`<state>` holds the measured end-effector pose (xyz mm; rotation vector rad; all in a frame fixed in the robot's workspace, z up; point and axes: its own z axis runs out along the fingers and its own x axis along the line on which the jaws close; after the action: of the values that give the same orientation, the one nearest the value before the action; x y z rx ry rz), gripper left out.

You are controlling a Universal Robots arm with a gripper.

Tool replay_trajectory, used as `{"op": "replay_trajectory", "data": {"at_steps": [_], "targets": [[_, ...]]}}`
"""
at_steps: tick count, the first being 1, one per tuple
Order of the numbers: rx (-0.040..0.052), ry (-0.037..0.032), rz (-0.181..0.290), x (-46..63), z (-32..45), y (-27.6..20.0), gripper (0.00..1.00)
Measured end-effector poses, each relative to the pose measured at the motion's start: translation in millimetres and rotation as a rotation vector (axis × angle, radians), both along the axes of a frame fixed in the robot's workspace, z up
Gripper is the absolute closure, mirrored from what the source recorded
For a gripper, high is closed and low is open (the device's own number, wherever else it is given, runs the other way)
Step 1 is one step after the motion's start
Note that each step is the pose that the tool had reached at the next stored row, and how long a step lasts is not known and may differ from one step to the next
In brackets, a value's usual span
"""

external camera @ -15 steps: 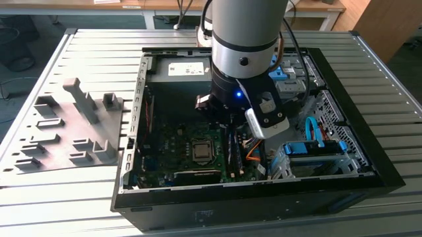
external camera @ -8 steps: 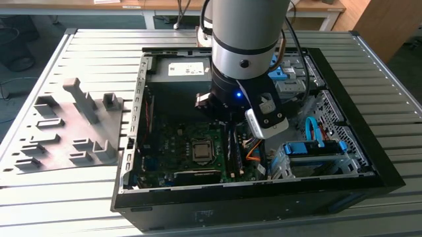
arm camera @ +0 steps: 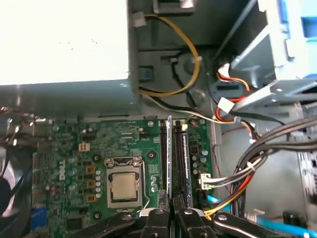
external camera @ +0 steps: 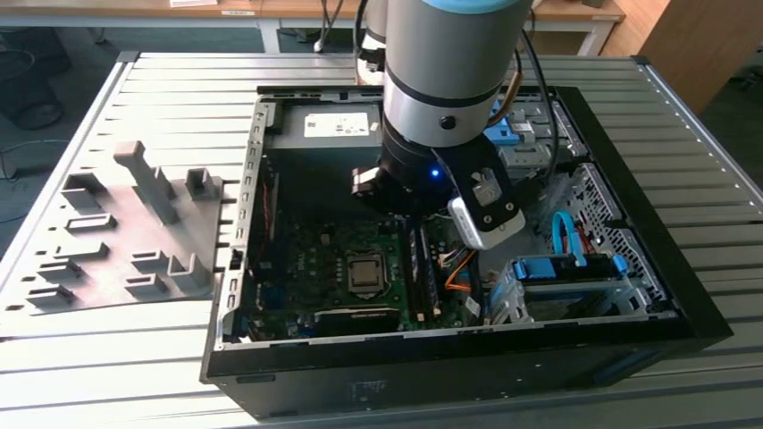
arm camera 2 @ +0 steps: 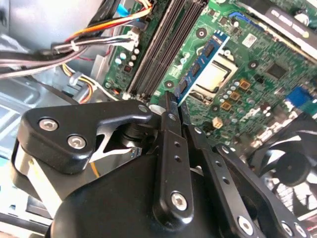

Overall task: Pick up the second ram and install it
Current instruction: 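Insert the second ram into the second slot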

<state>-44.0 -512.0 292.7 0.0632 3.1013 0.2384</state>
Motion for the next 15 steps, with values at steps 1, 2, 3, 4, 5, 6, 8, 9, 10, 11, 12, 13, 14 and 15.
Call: {"op": "replay_trajectory", "data": {"at_steps": [1,2,3,4,5,6,8,9,10,11,12,13,14,15], "targets": [[-0.0001,0.0000,0.009,0.0,0.0,0.0,0.86],[-0.0001,0.0000,0.009,0.0,0.0,0.0,0.86],[0.0000,0.0000,0.009,-0.1,-0.1,0.0,0.86],[0.0002,0.0000,0.010,0.0,-0.1,0.0,0.86],[-0.0002,0.0000,0.010,0.0,-0.2,0.0,0.86],[-0.0014,-0.0001,0.010,0.1,-0.5,0.1,0.86],[-0.0062,0.0000,0.009,0.1,-0.6,0.0,0.86],[-0.0105,0.0001,0.009,0.1,-0.7,0.0,0.86],[-0.0161,0.0001,0.008,0.1,-0.9,0.0,0.86],[-0.0238,0.0001,0.007,0.0,-1.2,0.0,0.86],[-0.0312,0.0002,0.006,0.0,-1.4,0.0,0.86],[-0.0341,0.0001,0.005,0.1,-1.5,0.0,0.86],[-0.0342,0.0002,0.005,0.1,-1.5,0.0,0.86],[-0.0343,0.0001,0.005,0.1,-1.5,0.0,0.86]]}}
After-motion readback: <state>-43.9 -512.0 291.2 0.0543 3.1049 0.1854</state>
